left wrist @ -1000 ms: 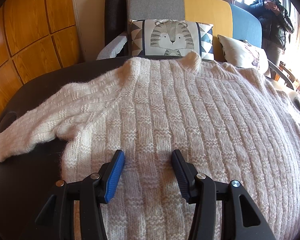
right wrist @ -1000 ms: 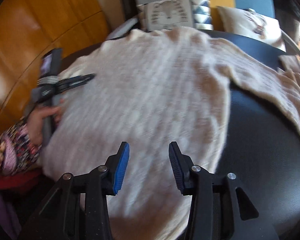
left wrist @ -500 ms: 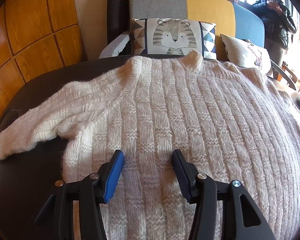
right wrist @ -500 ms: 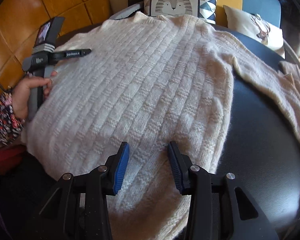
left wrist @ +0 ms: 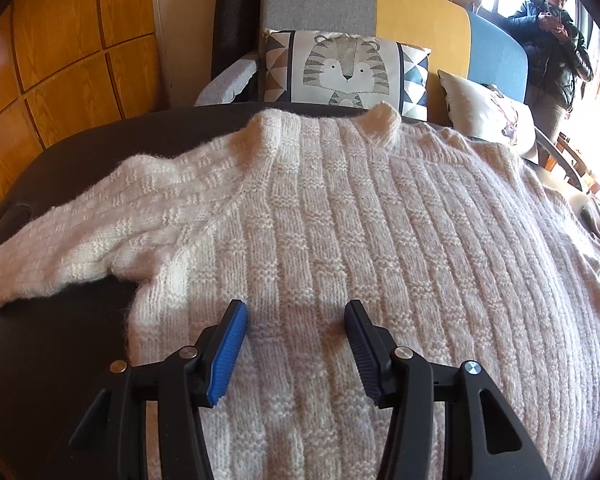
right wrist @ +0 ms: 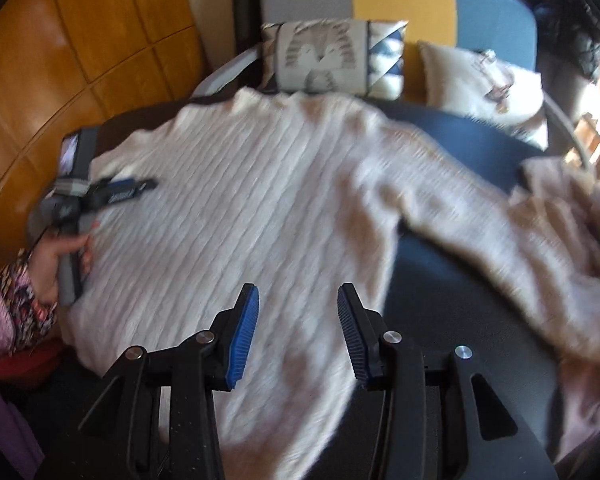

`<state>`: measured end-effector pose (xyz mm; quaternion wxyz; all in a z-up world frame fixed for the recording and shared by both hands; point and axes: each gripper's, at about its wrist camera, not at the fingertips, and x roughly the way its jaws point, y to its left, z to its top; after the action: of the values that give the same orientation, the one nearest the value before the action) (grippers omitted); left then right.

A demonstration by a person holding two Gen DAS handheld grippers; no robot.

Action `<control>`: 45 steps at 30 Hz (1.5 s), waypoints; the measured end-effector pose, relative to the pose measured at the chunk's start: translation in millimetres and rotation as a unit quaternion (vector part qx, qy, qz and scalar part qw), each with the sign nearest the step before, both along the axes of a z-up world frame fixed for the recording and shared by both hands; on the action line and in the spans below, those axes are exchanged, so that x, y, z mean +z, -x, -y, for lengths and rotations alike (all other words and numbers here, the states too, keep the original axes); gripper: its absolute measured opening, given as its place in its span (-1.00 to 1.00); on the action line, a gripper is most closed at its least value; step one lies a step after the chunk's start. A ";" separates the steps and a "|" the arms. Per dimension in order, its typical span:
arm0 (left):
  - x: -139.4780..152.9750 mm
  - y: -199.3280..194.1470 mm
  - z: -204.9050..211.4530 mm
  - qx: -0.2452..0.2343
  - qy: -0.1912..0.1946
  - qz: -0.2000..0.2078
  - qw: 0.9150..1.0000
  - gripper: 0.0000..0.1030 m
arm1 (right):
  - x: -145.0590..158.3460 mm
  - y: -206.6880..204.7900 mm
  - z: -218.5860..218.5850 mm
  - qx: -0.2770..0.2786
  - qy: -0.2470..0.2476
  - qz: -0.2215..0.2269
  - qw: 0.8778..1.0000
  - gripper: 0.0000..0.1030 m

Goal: Fold clothes

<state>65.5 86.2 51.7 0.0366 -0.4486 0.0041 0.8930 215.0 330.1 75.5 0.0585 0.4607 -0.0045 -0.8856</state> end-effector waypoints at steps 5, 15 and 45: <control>6.2 17.9 -1.3 0.003 0.005 -0.015 1.000 0.01 | 18.4 54.7 -13.7 -0.032 -0.024 -0.013 0.999 -0.14; -9.7 58.6 6.6 -0.007 0.039 -0.029 0.999 0.06 | -16.3 198.5 40.4 0.026 -0.055 -0.006 0.998 -0.23; -22.8 60.7 16.0 0.003 0.017 -0.048 0.999 0.22 | -59.8 123.8 72.5 0.220 0.027 0.169 0.960 -0.16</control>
<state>4.8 70.2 29.0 0.0259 -0.4060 0.0195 0.9133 91.2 257.6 15.7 0.2625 0.5913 0.0629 -0.7599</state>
